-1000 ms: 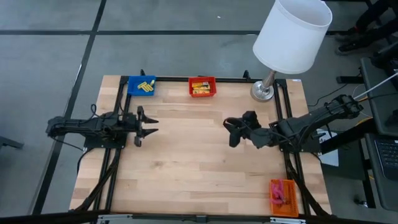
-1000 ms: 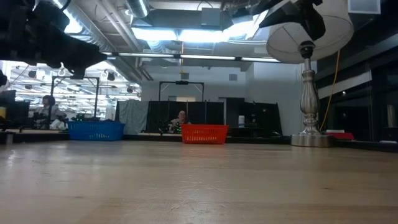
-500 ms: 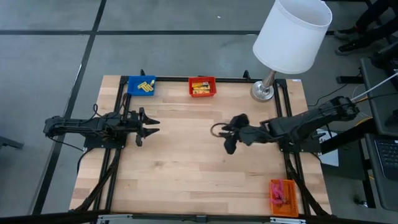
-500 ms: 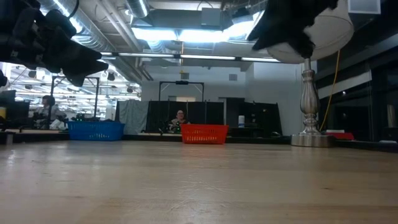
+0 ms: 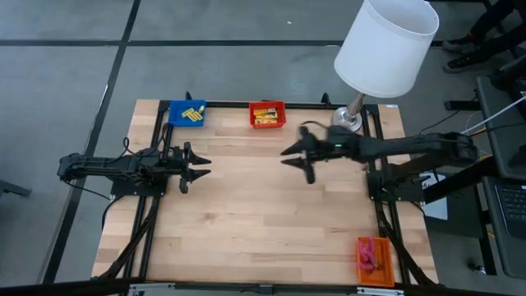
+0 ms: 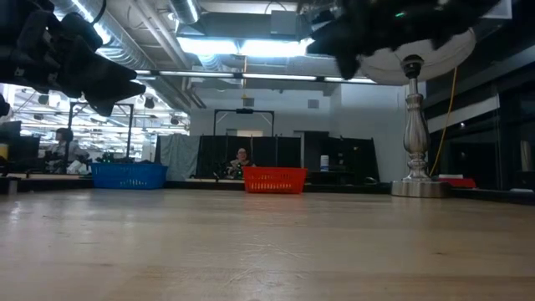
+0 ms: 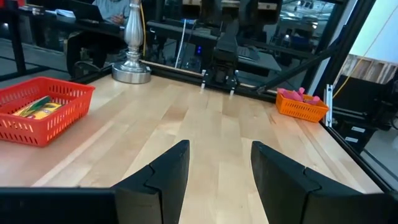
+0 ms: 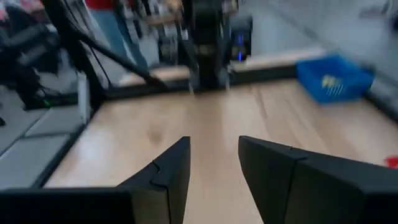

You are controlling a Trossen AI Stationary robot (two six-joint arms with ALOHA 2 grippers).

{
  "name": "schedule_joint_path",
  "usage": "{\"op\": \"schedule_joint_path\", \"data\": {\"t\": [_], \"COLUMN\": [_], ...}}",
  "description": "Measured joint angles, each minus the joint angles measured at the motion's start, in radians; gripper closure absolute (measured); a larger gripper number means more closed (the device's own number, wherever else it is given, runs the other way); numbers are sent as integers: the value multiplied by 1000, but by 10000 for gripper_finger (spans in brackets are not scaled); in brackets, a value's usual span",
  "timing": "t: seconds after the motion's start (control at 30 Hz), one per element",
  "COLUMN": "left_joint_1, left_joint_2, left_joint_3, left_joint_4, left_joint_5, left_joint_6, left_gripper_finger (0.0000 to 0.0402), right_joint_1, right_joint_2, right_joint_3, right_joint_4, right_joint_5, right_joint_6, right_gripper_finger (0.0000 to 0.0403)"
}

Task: Pick & Place School Supplies
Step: Return to Home Position

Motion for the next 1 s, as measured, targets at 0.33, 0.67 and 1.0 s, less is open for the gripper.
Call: {"op": "schedule_joint_path", "data": {"t": [0.33, 0.67, 1.0], "left_joint_1": [0, 0, 0], "left_joint_2": [0, 0, 0], "left_joint_3": [0, 0, 0], "left_joint_4": [0, 1, 1], "left_joint_5": [0, 0, 0], "left_joint_6": [-1, 0, 0], "left_gripper_finger": [233, 233, 233], "right_joint_1": [23, 42, 92], "right_joint_2": [-526, -758, -923], "right_joint_3": [-394, -608, -677], "right_joint_4": [84, 81, -1], "right_joint_5": [141, 130, 210], "right_joint_6": [96, 101, 35], "right_gripper_finger": [264, 264, 264]}}
